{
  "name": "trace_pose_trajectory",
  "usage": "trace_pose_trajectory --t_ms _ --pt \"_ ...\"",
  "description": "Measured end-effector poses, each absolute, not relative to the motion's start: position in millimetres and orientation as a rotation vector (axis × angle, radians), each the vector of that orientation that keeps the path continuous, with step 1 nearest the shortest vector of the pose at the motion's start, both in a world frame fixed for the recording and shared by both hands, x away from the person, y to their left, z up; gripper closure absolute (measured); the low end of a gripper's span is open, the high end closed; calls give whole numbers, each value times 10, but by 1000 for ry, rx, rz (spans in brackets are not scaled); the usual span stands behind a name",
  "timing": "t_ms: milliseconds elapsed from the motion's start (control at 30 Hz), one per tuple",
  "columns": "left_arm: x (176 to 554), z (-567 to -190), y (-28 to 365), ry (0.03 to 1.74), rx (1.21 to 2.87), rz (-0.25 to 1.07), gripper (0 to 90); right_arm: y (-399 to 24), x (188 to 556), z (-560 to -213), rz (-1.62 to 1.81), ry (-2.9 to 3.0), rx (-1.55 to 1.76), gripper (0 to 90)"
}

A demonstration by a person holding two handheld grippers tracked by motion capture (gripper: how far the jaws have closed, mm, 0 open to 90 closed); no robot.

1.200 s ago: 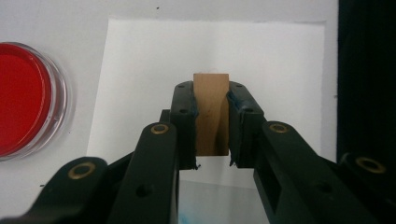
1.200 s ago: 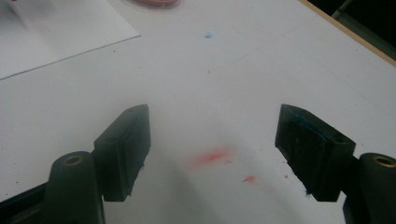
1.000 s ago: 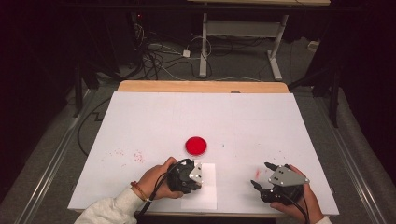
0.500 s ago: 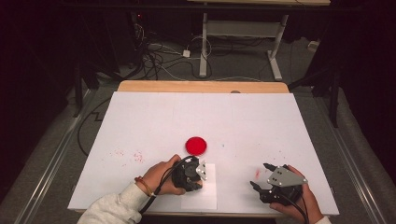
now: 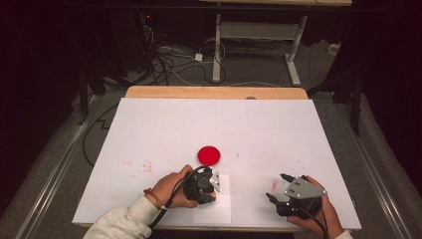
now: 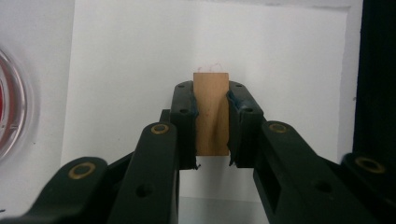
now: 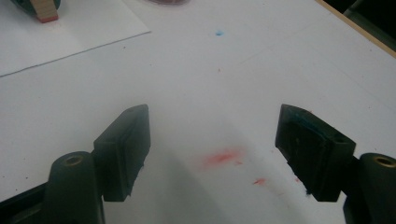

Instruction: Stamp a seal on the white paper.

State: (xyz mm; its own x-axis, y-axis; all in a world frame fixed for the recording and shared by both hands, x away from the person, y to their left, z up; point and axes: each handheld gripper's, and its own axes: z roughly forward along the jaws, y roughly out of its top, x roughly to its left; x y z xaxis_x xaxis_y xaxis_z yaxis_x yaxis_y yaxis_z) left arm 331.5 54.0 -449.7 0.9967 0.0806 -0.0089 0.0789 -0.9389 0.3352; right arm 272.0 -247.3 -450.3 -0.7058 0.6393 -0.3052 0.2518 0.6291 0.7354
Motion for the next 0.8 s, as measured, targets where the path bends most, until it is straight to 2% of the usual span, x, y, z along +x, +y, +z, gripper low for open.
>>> trace_pose_trajectory --t_ms 333,800 --pt "3328 -4502 549 124 2790 -11 737 -2480 2715 -4501 923 2289 707 271" --pt "3272 -4499 540 124 2795 46 737 -2457 2729 -4507 913 2303 693 270"
